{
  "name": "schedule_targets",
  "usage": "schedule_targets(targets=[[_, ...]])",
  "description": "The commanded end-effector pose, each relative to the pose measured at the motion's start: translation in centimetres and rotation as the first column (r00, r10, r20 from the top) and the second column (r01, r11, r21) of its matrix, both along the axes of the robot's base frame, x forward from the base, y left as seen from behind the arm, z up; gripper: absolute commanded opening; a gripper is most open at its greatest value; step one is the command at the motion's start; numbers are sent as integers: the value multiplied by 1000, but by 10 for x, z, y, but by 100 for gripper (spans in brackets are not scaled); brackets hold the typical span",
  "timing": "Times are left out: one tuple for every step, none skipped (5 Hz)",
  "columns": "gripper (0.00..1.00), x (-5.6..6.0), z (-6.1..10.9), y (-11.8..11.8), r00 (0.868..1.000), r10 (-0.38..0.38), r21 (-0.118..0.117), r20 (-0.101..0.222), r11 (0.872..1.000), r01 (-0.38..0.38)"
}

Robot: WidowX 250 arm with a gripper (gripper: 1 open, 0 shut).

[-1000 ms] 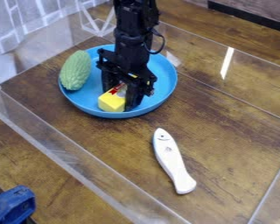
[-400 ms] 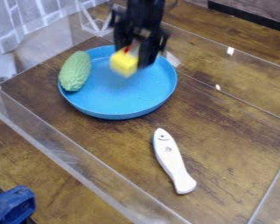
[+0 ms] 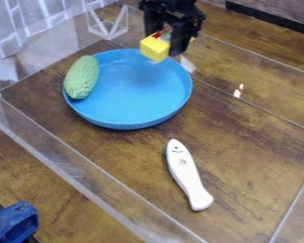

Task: Put the yellow brick in the blue tray

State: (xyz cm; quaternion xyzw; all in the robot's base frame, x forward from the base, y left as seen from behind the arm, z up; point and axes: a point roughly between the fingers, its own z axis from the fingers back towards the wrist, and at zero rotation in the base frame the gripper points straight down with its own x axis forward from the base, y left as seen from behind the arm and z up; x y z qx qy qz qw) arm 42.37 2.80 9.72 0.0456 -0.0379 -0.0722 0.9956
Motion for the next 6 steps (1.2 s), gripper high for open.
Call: schedule_targets(targets=[[0, 14, 23, -17, 994, -59, 10, 90, 998, 58], [0, 19, 18, -25, 991, -89, 13, 101, 996, 88], [0, 23, 29, -24, 991, -73, 17, 112, 997, 71], [0, 15, 31, -26, 989, -115, 28, 90, 993, 113], [0, 7, 34, -28, 985, -156, 37, 68, 987, 154], [0, -7, 37, -16, 993, -103, 47, 51, 994, 100]])
